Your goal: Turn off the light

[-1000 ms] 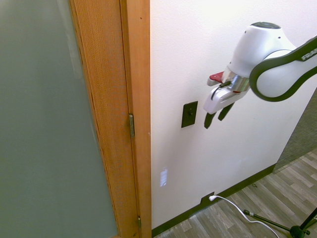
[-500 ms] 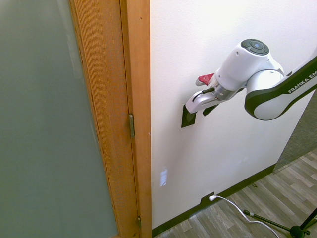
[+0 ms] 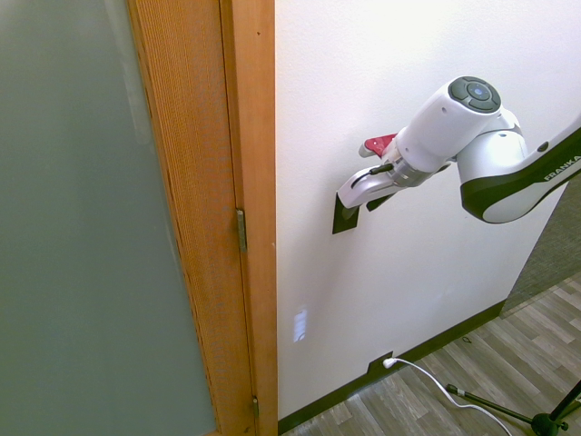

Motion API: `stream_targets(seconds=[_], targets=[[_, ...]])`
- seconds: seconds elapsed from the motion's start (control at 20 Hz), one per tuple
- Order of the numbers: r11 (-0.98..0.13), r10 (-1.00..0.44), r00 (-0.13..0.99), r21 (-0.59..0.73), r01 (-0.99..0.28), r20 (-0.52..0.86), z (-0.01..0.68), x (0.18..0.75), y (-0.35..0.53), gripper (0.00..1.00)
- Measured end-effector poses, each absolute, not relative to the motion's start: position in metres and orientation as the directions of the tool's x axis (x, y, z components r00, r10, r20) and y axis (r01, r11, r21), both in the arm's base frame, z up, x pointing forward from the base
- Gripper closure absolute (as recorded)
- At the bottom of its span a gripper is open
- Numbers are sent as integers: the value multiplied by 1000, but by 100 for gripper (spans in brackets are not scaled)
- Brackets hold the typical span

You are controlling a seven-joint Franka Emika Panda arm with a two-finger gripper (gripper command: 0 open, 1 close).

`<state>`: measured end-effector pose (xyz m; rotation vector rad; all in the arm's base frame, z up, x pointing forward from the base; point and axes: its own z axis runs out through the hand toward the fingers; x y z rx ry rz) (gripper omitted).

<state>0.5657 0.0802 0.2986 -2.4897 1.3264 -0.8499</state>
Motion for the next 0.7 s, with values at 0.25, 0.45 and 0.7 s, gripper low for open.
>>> stream_targets(seconds=[0.25, 0.45, 0.7], targets=[[-580, -810, 430, -433, -690, 400, 302, 575, 84, 100], [-571, -816, 434, -414, -709, 382, 293, 589, 83, 100], [-560, -824, 430, -417, -716, 368, 282, 592, 72, 100]])
